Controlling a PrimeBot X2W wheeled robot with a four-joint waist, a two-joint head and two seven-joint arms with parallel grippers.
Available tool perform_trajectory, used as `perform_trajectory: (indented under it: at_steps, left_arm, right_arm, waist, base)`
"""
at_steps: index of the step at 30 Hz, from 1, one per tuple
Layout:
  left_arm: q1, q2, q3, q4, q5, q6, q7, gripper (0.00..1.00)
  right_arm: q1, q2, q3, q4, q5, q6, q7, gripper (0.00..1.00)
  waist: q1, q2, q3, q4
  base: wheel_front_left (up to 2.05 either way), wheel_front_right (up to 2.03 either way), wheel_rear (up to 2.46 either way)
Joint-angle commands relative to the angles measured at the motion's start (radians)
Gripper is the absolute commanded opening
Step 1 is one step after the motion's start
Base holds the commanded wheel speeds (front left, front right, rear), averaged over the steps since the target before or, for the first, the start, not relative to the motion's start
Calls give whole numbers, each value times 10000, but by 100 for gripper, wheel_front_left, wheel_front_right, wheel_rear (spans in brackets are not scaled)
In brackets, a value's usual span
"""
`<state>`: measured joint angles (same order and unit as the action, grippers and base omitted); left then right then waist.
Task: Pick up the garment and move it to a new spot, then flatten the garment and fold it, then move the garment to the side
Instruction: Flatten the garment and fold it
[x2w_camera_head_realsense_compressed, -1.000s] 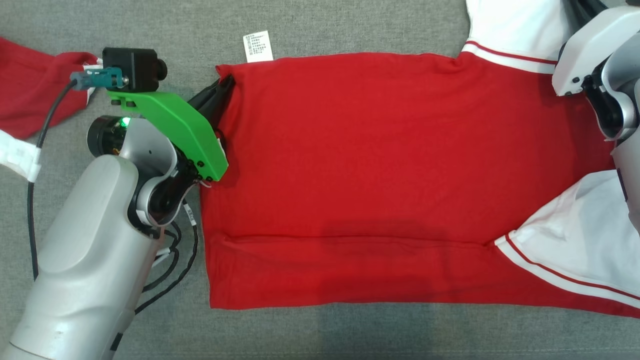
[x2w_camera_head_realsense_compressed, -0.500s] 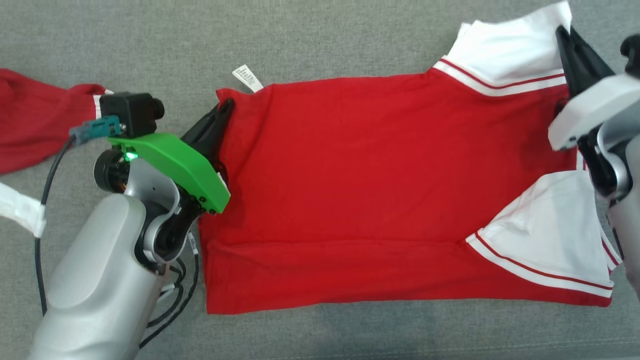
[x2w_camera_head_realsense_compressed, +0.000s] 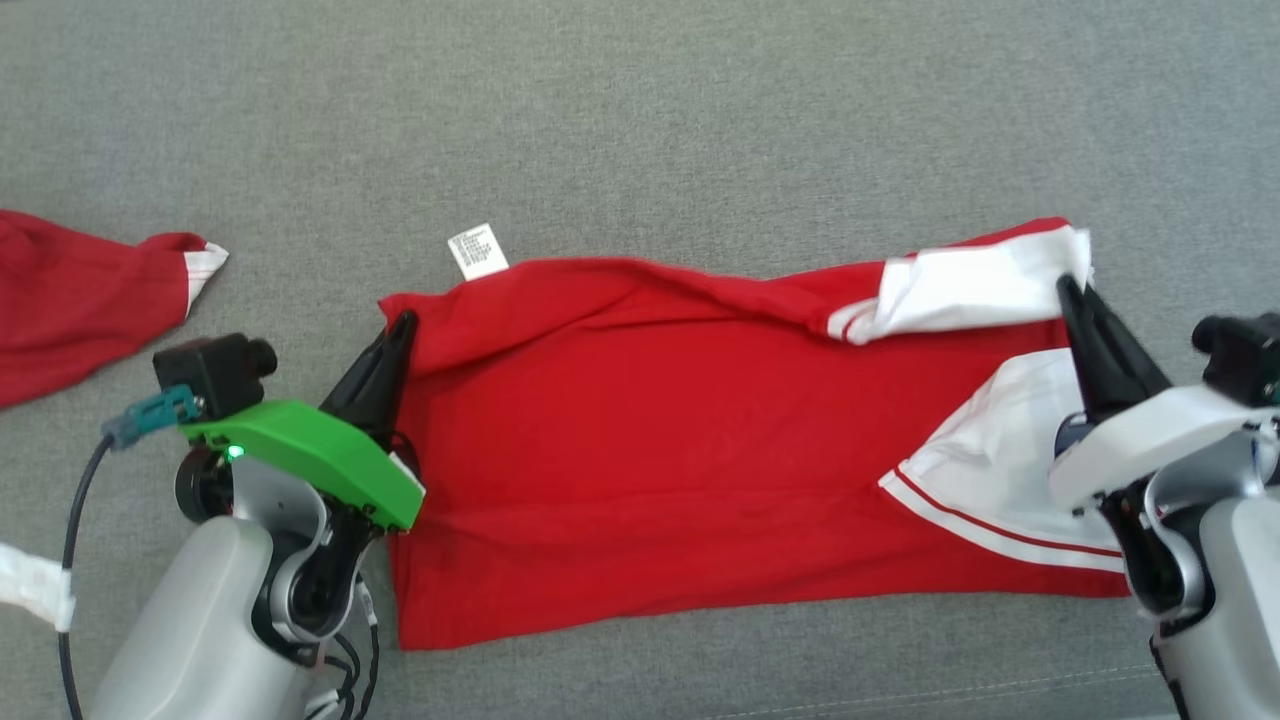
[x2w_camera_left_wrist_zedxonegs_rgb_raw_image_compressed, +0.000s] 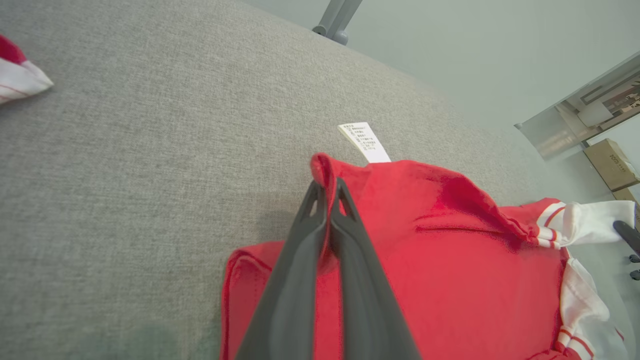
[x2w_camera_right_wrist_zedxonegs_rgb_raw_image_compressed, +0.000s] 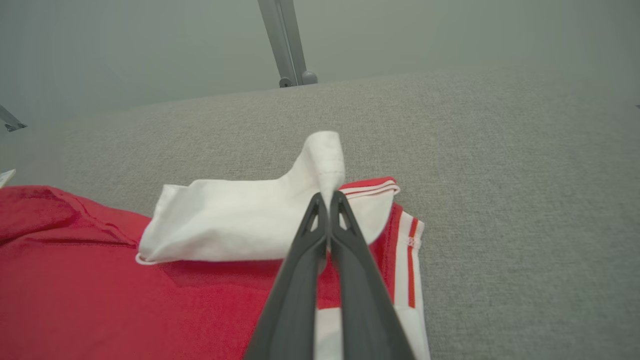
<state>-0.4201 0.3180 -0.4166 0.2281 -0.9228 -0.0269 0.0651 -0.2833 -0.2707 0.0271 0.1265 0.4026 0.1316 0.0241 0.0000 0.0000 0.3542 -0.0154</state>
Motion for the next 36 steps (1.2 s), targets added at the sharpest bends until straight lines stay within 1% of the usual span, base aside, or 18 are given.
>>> perform_trajectory:
  at_steps: [1,5,9,12,15,16,17,18,19,20,22,23,24,28,29,30,32,36]
  left_arm:
    - [278,-2,99,-2,-67,-35,-200,0]
    - [734,-20,189,-30,-152,-267,-674,0]
    - [1106,-34,245,-49,-173,-501,-1247,0]
    - [1367,-22,233,15,-187,-617,-1510,0]
    - [1630,32,48,212,-69,-779,-1767,0]
    - [1696,91,-104,332,81,-818,-1774,0]
    - [1754,123,-245,447,200,-824,-1797,0]
    - [1797,135,-349,554,318,-855,-1862,6]
    - [1825,123,-414,672,368,-875,-1948,27]
    - [1875,94,-479,789,363,-878,-2005,40]
    - [1968,59,-582,994,457,-886,-2144,46]
    - [2025,45,-605,1099,476,-895,-2233,54]
    - [2095,30,-639,1218,514,-897,-2295,71]
    - [2358,49,-795,1439,708,-911,-2562,62]
    - [2430,51,-797,1409,787,-916,-2682,62]
    - [2510,33,-748,1361,833,-919,-2823,68]
    - [2680,-46,-600,1295,911,-823,-3025,98]
    - [2931,-86,-490,1220,1138,-637,-3186,100]
  right_arm:
    - [357,135,-102,-111,-127,-17,-6,0]
    - [907,562,-149,-54,-277,-15,-56,0]
    - [1179,799,-56,224,-390,-17,-104,0]
    - [1245,885,-17,385,-428,-15,-179,0]
    - [1341,977,89,682,-346,-15,-246,0]
    - [1374,960,91,815,-365,-15,-272,2]
    - [1388,909,159,923,-444,-15,-301,17]
    - [1384,877,209,1021,-466,-15,-339,58]
    - [1381,884,229,1139,-398,-15,-359,100]
    - [1393,847,224,1243,-387,-15,-388,100]
    - [1455,744,202,1406,-414,-17,-473,100]
    - [1505,706,181,1465,-415,-15,-513,100]
    - [1552,661,180,1512,-410,-15,-544,100]
    - [1712,381,102,1444,-259,-15,-583,100]
    - [1770,347,14,1390,-188,-15,-603,100]
    - [1817,312,-94,1334,-127,-15,-621,100]
    - [1894,277,-402,1215,-57,-15,-637,100]
    - [1933,422,-1119,1206,-261,-15,-578,100]
  waist:
    - [0,0,-230,-162]
    - [0,0,-413,-191]
    - [0,0,-603,-217]
    - [0,0,-710,-226]
    - [0,0,-798,-213]
    - [0,0,-835,-202]
    - [0,0,-880,-194]
    - [0,0,-895,-188]
    - [0,0,-897,-186]
    - [0,0,-917,-179]
    - [0,0,-983,-156]
    - [0,0,-1022,-147]
    - [0,0,-1078,-140]
    - [0,0,-1328,-143]
    - [0,0,-1395,-144]
    - [0,0,-1459,-139]
    - [0,0,-1552,-118]
    - [0,0,-1683,-63]
  base:
    - [0,0,0]
    - [0,0,0]
    - [0,0,0]
    - [0,0,0]
    - [0,0,0]
    - [0,0,0]
    - [0,0,0]
    - [0,0,0]
    - [0,0,0]
    - [0,0,0]
    - [0,0,0]
    - [0,0,0]
    - [0,0,0]
    - [0,0,0]
    - [0,0,0]
    - [0,0,0]
    - [0,0,0]
    - [0,0,0]
